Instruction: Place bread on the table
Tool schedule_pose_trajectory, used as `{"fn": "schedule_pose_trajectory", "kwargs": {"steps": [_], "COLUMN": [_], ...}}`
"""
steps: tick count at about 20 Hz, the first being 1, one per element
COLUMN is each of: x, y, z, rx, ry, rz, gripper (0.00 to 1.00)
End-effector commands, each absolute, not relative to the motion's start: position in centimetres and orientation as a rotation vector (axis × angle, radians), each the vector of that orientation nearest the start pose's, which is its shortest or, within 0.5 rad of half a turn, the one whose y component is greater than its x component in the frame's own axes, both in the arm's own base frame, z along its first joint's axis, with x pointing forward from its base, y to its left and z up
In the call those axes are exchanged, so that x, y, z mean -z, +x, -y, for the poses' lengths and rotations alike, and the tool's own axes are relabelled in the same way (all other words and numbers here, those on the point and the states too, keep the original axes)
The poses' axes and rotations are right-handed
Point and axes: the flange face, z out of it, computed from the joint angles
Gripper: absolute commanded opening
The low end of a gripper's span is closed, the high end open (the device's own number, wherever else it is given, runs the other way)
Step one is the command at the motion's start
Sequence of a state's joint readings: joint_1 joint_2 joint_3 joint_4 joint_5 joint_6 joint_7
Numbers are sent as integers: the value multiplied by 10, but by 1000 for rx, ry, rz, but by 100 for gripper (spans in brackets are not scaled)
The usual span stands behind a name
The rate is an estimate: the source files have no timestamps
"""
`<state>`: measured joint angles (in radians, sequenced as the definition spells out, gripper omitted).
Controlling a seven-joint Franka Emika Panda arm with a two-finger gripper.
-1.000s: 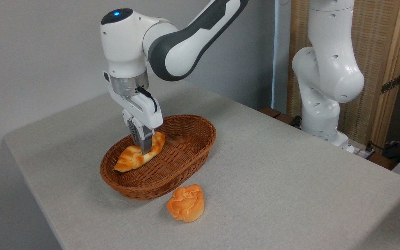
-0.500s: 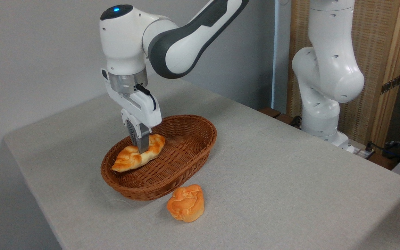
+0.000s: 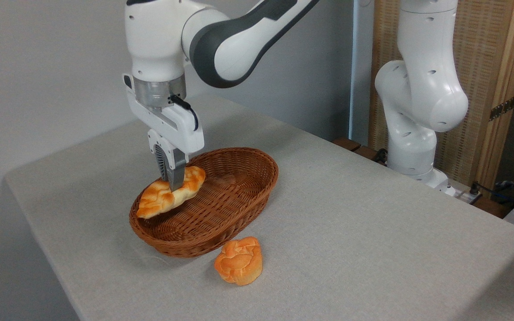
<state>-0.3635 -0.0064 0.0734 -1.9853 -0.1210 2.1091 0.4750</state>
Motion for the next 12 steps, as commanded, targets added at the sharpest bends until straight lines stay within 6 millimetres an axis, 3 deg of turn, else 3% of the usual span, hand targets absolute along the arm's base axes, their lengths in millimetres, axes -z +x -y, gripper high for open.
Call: {"fn": "schedule_pose_trajectory", "kwargs": {"steps": [1, 2, 10, 12], "x": [-505, -509, -523, -523], "y": [544, 545, 540, 541], "z": [141, 128, 87, 63], "rx": [251, 260, 224, 205], "ry": [-3030, -3040, -3046, -3064], "rz": [-1090, -1060, -1072, -1039], "gripper": [0, 0, 2, 4]}}
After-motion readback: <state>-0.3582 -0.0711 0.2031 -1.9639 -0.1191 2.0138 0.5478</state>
